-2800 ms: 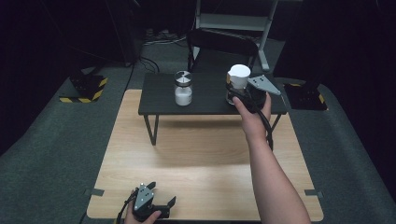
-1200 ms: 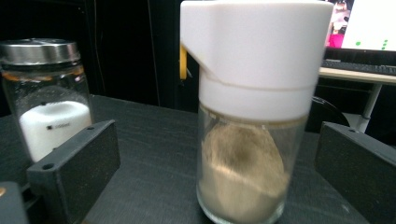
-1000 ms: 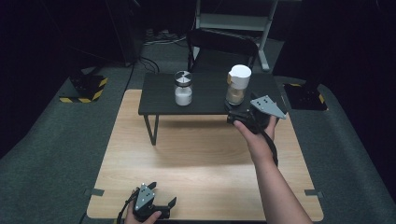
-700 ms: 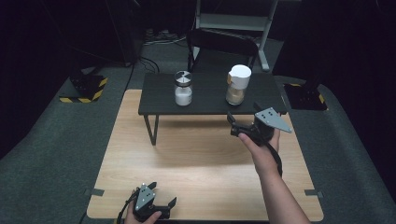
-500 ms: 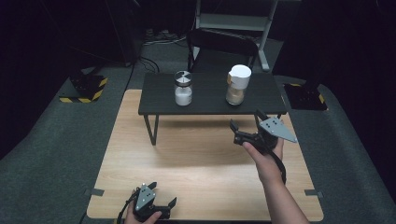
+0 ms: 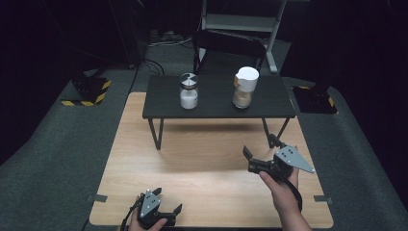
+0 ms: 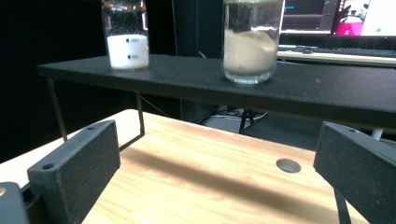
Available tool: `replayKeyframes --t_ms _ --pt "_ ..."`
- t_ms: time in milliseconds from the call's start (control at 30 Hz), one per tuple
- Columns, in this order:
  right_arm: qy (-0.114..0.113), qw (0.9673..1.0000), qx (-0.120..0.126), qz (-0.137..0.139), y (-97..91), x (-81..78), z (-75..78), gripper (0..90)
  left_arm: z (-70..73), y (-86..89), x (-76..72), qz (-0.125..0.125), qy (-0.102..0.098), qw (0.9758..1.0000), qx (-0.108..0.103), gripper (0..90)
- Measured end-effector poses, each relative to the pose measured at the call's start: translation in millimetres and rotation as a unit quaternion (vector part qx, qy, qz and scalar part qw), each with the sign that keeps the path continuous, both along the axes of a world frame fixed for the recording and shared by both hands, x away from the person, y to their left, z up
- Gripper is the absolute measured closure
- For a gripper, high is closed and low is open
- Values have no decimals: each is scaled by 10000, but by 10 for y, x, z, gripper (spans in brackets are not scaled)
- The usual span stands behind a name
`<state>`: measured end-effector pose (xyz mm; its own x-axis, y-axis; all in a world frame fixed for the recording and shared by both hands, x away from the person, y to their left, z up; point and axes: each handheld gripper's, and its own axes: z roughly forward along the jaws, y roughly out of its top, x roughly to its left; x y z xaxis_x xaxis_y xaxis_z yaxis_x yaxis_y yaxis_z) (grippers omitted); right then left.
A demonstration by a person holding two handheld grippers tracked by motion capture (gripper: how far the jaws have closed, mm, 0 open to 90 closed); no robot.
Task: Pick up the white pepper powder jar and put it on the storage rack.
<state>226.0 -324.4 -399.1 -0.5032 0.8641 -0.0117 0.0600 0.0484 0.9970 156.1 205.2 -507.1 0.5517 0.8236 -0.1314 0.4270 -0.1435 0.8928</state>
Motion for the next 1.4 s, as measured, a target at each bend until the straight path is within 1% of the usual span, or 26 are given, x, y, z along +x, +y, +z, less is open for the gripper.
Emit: replayKeyframes --t_ms 233,400,533,733,1067,1400 --pt "98 9999 15 58 -108 -170 -160 0 -1 -3 -1 4 -6 10000 6 10" --pt "150 9998 -52 102 -144 -279 -256 0 -1 -4 -2 6 -6 10000 7 10" --pt "221 9997 -101 87 -166 -361 -336 0 0 -8 -3 2 -13 10000 20 10" --pt "358 9993 -85 50 -217 -457 -456 0 0 -8 -5 -8 -18 10000 16 10" --pt "582 9982 -125 -50 -303 -585 -599 0 1 -11 -2 2 -12 10000 17 10" --pt "778 9966 -211 -167 -409 -709 -695 0 2 -13 -2 -1 -13 10000 24 10"
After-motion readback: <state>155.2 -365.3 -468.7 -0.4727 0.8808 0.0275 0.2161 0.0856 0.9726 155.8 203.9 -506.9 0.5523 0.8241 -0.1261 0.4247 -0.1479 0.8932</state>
